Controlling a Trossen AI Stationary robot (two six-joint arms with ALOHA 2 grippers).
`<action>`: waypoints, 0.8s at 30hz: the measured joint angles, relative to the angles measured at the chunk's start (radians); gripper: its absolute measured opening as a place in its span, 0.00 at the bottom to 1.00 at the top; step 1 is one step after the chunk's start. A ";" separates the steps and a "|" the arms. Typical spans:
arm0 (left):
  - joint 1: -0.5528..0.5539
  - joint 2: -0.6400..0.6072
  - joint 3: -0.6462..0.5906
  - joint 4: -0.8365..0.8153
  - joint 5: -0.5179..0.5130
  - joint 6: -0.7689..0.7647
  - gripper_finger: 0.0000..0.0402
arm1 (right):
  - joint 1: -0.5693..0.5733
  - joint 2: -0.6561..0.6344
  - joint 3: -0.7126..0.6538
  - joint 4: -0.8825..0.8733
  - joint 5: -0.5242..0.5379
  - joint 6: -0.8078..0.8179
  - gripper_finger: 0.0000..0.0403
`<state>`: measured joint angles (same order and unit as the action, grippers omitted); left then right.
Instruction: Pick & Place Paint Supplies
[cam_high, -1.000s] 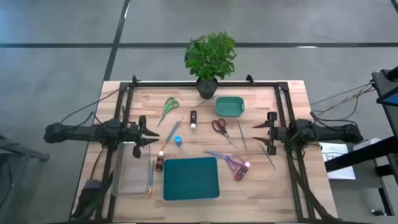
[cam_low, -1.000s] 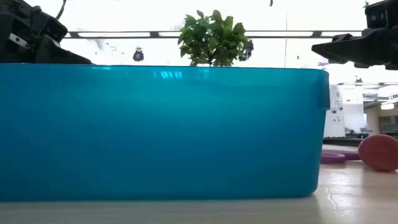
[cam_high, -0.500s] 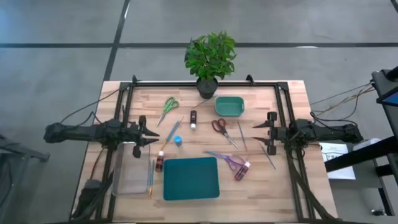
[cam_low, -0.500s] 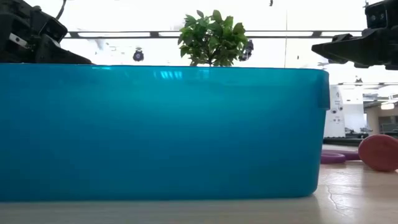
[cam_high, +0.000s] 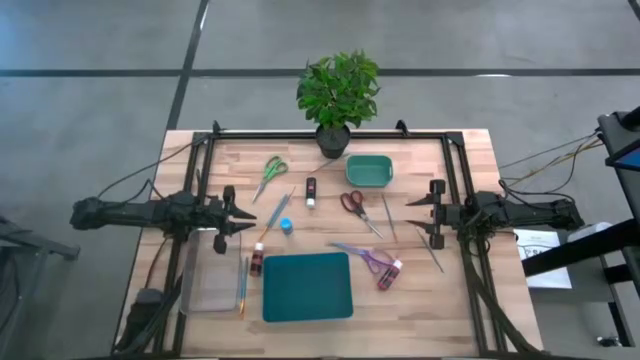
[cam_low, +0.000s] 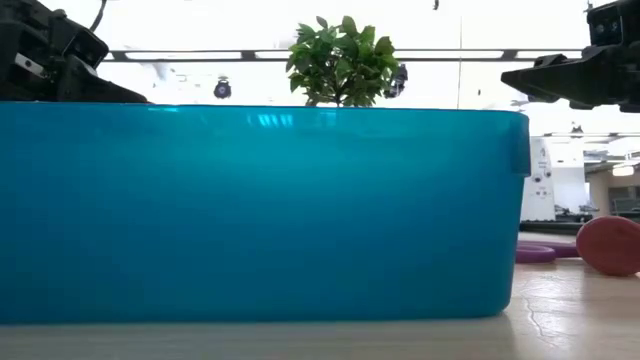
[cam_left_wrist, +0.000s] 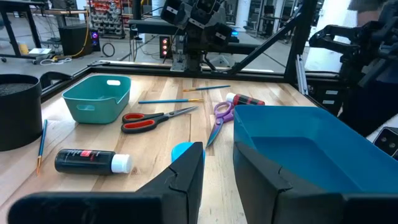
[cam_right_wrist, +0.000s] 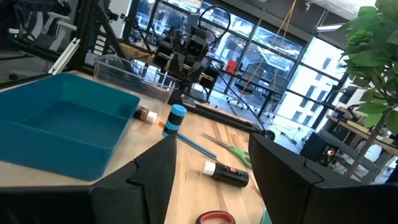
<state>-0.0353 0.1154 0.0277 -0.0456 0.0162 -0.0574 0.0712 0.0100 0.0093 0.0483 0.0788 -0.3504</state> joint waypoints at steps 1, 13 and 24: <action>0.000 0.000 0.000 0.000 0.000 0.000 0.24 | 0.001 0.000 0.000 0.000 0.000 0.001 0.49; 0.000 0.000 0.000 0.000 0.000 0.000 0.24 | 0.000 0.000 0.000 0.000 0.001 -0.059 0.49; 0.000 0.000 0.000 0.000 0.000 0.000 0.24 | 0.000 0.000 0.000 0.009 0.000 -0.190 0.49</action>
<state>-0.0350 0.1152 0.0278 -0.0456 0.0165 -0.0576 0.0715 0.0105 0.0090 0.0573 0.0791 -0.5403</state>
